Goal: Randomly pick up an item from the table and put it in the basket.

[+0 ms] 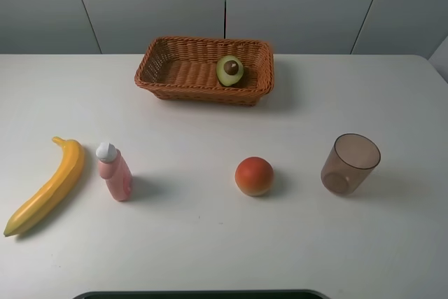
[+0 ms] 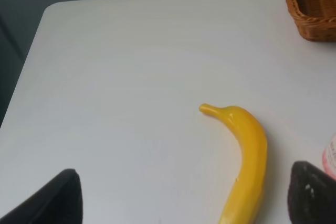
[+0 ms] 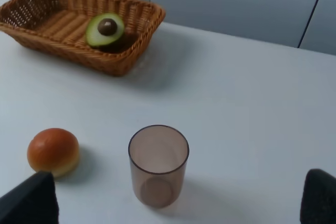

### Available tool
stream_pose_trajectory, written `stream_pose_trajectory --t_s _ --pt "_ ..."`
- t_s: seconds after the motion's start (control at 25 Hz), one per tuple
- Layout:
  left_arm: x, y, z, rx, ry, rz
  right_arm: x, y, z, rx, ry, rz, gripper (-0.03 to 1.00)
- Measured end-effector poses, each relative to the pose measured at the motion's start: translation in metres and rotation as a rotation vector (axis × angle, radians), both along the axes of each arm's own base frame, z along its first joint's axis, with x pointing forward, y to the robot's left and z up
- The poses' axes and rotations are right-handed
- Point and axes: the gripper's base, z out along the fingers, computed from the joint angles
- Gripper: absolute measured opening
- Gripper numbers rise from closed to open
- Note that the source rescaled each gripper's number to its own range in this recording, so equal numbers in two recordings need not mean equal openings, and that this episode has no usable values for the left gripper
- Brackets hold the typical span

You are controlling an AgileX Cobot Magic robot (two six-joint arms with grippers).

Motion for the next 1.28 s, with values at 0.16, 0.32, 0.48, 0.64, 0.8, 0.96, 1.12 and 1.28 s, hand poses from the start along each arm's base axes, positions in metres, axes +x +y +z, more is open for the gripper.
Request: stream_pose_trajectory --t_s 0.16,0.32,0.48,0.64,0.8,0.96,1.12,1.28 --pt "0.000 0.000 0.000 0.000 0.000 0.000 0.008 0.003 -0.014 -0.006 0.031 0.009 1.00" --pt "0.000 0.000 0.000 0.000 0.000 0.000 0.009 0.003 -0.017 -0.010 0.033 0.015 1.00" --pt "0.000 0.000 0.000 0.000 0.000 0.000 0.010 0.002 -0.017 -0.012 0.032 -0.003 1.00" --pt "0.000 0.000 0.000 0.000 0.000 0.000 0.010 0.001 -0.017 -0.006 0.032 -0.009 1.00" --pt "0.000 0.000 0.000 0.000 0.000 0.000 0.010 0.001 -0.017 -0.008 0.031 -0.020 1.00" --pt "0.000 0.000 0.000 0.000 0.000 0.000 0.010 0.002 -0.017 -0.006 0.032 -0.124 1.00" --pt "0.000 0.000 0.000 0.000 0.000 0.000 0.010 0.003 -0.016 -0.008 0.029 -0.294 1.00" --pt "0.000 0.000 0.000 0.000 0.000 0.000 0.010 0.003 -0.016 -0.009 0.029 -0.311 1.00"
